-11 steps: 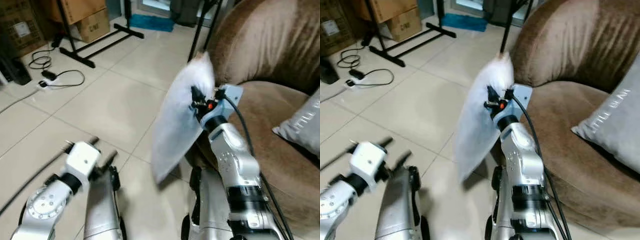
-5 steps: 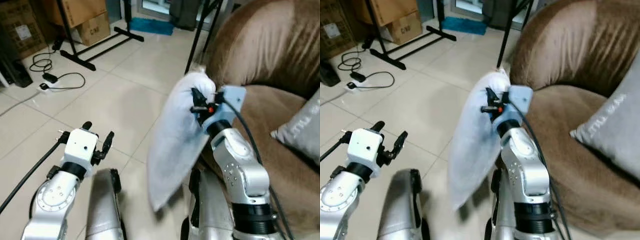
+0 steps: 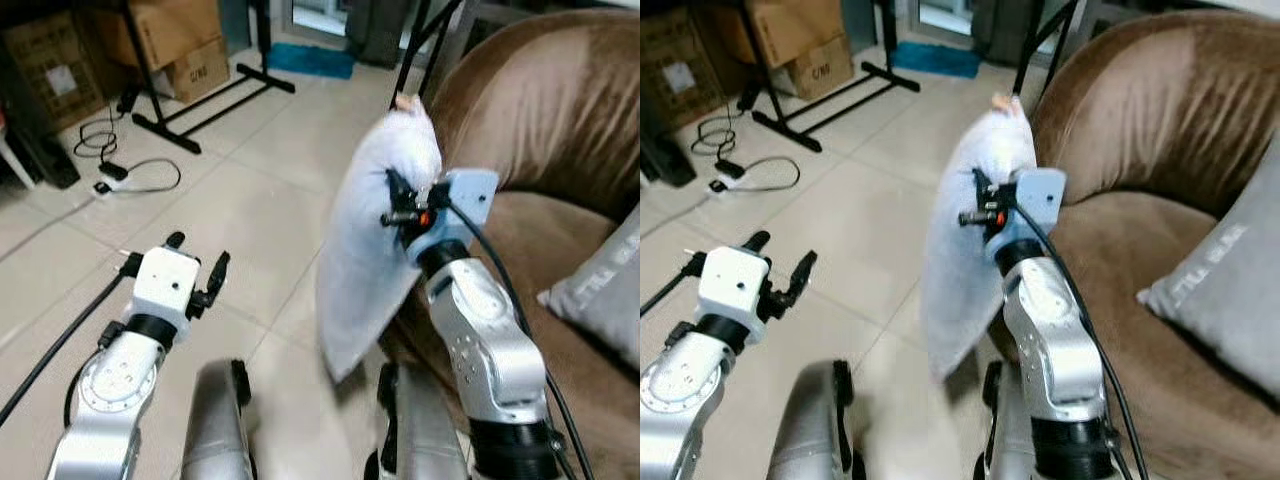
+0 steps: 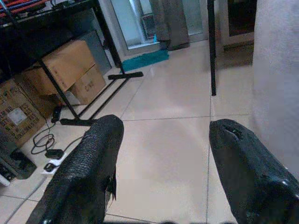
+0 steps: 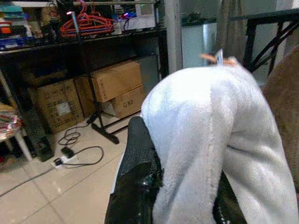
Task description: Move the pillow to the sofa from floor
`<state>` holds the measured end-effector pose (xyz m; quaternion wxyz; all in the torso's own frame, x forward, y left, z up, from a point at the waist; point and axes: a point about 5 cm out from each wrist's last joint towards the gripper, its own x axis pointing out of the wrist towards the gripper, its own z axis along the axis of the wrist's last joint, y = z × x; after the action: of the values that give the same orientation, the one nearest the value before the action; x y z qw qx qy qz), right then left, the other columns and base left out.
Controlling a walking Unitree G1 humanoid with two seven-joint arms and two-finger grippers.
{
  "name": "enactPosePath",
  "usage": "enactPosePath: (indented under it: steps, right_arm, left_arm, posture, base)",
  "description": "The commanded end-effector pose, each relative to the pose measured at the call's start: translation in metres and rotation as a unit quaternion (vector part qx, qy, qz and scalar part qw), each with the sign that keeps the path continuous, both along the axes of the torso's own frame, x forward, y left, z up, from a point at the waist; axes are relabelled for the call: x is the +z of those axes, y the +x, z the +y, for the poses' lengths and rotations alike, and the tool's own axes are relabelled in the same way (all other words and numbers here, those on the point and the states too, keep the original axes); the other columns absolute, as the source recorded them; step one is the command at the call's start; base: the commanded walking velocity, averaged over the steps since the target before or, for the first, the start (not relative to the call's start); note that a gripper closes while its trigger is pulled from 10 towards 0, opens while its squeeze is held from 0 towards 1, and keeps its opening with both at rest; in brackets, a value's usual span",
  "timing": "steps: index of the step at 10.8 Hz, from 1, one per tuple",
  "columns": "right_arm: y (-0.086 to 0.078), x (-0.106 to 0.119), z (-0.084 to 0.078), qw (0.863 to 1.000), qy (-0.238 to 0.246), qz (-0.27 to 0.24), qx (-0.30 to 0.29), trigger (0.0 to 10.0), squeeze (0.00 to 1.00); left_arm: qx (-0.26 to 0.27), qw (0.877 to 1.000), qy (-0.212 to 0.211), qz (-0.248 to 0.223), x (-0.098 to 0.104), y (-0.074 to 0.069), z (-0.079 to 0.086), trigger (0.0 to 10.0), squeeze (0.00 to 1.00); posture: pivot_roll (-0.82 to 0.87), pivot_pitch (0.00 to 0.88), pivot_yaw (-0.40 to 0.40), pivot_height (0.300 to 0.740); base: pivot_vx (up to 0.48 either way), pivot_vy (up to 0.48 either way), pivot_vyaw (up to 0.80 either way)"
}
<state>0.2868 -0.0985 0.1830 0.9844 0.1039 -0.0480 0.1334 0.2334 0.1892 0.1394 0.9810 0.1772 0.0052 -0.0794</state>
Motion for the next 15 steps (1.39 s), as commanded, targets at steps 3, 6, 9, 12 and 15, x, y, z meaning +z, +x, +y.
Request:
enactPosePath:
  steps: [3,6,9,12,15]
  right_arm:
    - [-0.001,0.007,-0.007,0.998,0.063,-0.004,-0.003,10.0,0.00]
    - [-0.004,0.003,-0.008,0.998,0.068,0.012,0.013,10.0,0.00]
    - [0.001,0.009,-0.006,0.997,0.071,0.001,0.002,10.0,0.00]
    - [0.000,0.012,-0.006,0.998,0.066,-0.007,0.008,10.0,0.00]
    - [0.002,0.003,-0.006,0.995,0.095,0.029,0.006,10.0,0.00]
  left_arm:
    - [-0.010,1.000,-0.003,-0.003,0.000,0.007,-0.007,10.0,0.00]
    - [-0.008,1.000,-0.006,0.004,-0.005,0.003,-0.009,10.0,0.00]
    - [-0.017,1.000,0.004,-0.014,0.006,0.018,-0.006,10.0,0.00]
    - [-0.015,1.000,-0.008,-0.013,0.003,0.017,-0.011,10.0,0.00]
    - [0.004,1.000,-0.022,-0.010,0.003,0.015,-0.008,10.0,0.00]
  posture:
    - [-0.05,0.000,-0.025,0.590]
    - [-0.05,0.000,-0.017,0.635]
    - [-0.06,0.000,-0.001,0.680]
    - [-0.06,0.000,-0.002,0.725]
    - [-0.06,0.000,-0.007,0.740]
  base:
    - [0.000,0.000,0.00]
    - [0.000,0.000,0.00]
    - [0.000,0.000,0.00]
    - [0.000,0.000,0.00]
    - [0.000,0.000,0.00]
